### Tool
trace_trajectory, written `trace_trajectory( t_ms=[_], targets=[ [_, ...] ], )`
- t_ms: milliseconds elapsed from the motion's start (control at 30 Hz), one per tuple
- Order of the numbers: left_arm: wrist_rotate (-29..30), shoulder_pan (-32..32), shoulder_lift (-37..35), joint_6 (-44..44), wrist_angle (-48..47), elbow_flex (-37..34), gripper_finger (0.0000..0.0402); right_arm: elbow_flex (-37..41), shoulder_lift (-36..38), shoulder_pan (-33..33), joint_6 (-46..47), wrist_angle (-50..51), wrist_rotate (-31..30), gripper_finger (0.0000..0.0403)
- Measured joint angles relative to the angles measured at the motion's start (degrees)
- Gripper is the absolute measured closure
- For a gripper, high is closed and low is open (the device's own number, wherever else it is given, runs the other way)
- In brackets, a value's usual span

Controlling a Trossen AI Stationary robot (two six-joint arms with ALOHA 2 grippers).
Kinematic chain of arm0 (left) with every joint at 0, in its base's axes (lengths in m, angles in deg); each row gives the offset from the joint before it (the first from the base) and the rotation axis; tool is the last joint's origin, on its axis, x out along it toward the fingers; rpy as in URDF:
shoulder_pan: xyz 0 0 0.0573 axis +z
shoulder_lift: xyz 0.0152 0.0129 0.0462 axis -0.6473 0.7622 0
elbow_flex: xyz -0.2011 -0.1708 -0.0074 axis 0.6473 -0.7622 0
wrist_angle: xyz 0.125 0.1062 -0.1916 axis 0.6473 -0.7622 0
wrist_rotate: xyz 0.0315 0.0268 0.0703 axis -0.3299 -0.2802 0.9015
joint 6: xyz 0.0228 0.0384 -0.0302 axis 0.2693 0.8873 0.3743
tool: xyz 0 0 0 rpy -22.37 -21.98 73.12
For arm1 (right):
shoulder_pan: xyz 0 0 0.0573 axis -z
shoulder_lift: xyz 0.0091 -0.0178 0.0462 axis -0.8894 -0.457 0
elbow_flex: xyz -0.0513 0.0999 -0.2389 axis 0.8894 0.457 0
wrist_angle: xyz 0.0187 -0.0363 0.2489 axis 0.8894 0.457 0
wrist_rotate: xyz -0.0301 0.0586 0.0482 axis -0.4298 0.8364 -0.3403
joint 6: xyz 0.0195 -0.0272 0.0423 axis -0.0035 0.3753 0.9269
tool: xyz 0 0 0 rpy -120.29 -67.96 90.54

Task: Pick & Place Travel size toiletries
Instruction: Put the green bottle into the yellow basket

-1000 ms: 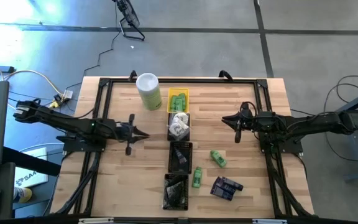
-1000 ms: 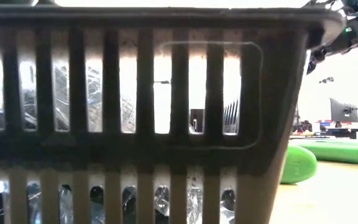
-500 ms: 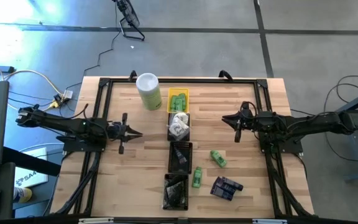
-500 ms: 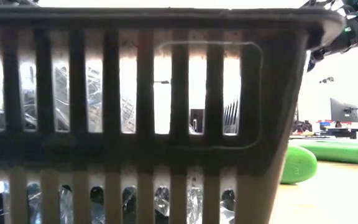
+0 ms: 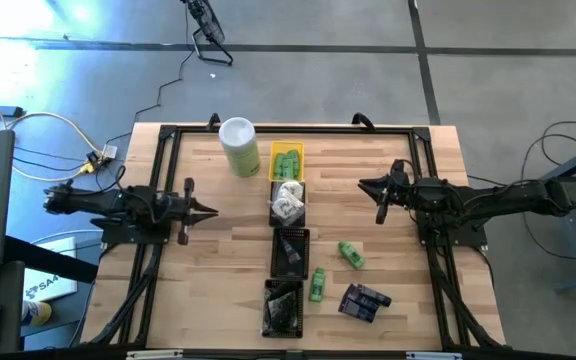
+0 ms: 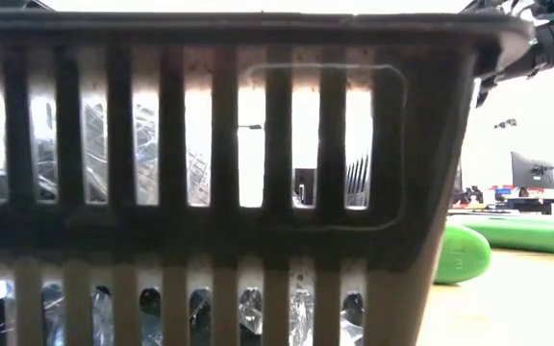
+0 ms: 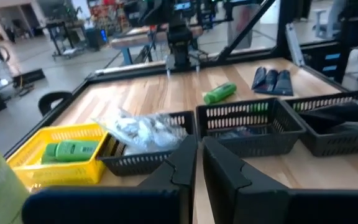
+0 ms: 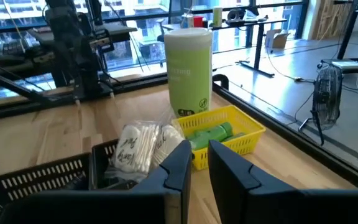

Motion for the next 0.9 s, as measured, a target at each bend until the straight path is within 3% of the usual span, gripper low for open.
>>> trace_trajectory(
  t_ms=[267,900],
  targets=[
    [-2.8,0.0,0.0,0.7,-0.5,0.1,0.0378,0.0,0.0,0.0,6.1,-0.2,0.1,0.0357],
    [-2.9,0.0,0.0,0.6,4.0,-3.2,0.0378,0.0,0.0,0.0,5.9,-0.1,0.1,0.0357]
  ],
)
